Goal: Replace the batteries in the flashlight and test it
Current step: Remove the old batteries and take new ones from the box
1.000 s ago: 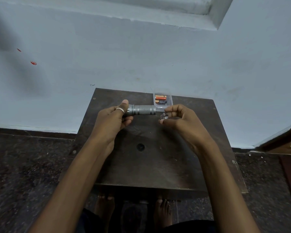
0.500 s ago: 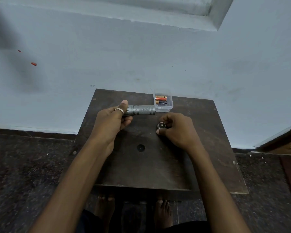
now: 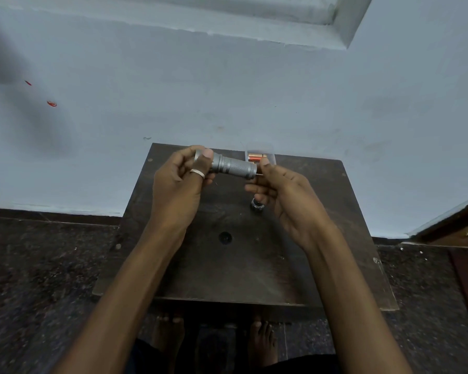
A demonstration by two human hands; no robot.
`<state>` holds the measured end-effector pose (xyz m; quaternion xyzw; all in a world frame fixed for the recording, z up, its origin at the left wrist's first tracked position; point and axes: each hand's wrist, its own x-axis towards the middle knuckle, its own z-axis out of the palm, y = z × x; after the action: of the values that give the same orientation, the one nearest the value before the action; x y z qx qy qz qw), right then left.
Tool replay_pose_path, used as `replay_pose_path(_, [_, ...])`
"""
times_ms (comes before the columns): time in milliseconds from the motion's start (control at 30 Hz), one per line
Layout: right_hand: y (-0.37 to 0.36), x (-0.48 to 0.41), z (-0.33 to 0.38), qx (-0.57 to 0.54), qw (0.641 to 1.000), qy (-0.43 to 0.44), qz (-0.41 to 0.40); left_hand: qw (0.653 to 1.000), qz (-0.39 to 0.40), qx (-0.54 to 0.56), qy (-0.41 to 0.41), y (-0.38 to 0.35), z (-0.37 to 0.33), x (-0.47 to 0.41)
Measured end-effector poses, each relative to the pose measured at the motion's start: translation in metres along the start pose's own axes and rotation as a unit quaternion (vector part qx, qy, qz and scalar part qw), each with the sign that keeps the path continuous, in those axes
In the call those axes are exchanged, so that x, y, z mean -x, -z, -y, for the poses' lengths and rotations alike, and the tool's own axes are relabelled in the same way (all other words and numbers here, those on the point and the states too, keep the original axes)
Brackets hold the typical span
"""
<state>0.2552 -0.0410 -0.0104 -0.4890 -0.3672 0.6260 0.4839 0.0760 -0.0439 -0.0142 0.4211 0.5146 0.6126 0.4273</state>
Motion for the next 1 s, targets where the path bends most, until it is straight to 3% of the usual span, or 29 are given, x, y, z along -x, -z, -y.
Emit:
replay_pose_path(267, [0.005, 0.000, 0.003, -0.177, 0.983, -0.048, 0.031, 0.992, 0.034, -0.041, -0.116, -0.004, -0.013, 0.010])
replay_pose_path(600, [0.005, 0.002, 0.005, -0.221, 0.973, -0.059, 0.042, 0.989, 0.053, -0.050, -0.130, -0.003, -0.015, 0.011])
replay_pose_path(700, [0.007, 0.000, 0.005, -0.217, 0.975, -0.044, 0.034, 0.982, 0.062, -0.098, -0.148, 0.000, -0.010, 0.008])
replay_pose_path(800, [0.008, -0.001, 0.004, -0.201, 0.979, -0.024, 0.026, 0.954, 0.079, -0.199, -0.208, 0.004, -0.002, 0.005])
replay_pose_path(900, [0.007, -0.002, 0.003, -0.172, 0.985, -0.002, 0.015, 0.898, 0.106, -0.323, -0.278, 0.008, 0.006, 0.004])
replay_pose_path(1000, [0.005, -0.001, 0.002, -0.122, 0.992, 0.023, 0.002, 0.864, 0.081, -0.409, -0.281, 0.009, 0.009, 0.007])
